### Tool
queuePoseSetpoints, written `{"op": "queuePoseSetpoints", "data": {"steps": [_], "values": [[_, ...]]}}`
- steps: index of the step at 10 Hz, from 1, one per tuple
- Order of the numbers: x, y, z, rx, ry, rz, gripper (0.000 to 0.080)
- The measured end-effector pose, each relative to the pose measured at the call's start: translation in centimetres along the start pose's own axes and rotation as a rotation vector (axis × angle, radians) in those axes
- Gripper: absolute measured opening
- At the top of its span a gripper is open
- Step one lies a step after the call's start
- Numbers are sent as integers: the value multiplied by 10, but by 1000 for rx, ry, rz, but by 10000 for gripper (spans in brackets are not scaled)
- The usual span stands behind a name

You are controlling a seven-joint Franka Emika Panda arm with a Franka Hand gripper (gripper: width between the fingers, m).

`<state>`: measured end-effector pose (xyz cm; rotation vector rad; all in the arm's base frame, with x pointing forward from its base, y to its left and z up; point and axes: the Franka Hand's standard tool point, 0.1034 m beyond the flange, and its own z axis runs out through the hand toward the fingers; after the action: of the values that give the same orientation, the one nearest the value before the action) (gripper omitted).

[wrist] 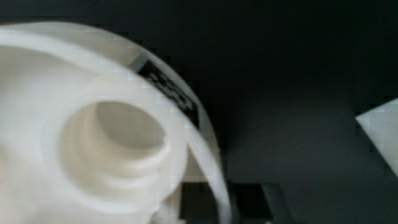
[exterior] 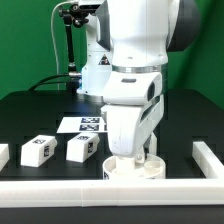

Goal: Assemble stool

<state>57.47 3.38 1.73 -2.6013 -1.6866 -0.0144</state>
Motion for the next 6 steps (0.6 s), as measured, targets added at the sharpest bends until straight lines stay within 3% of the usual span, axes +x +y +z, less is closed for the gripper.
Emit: {"op": "queuePoseSetpoints", "data": {"steps": [2, 6], "values": [[18, -6, 1, 23, 1, -32, 28], [47, -17, 2, 29, 7, -55, 29]]}}
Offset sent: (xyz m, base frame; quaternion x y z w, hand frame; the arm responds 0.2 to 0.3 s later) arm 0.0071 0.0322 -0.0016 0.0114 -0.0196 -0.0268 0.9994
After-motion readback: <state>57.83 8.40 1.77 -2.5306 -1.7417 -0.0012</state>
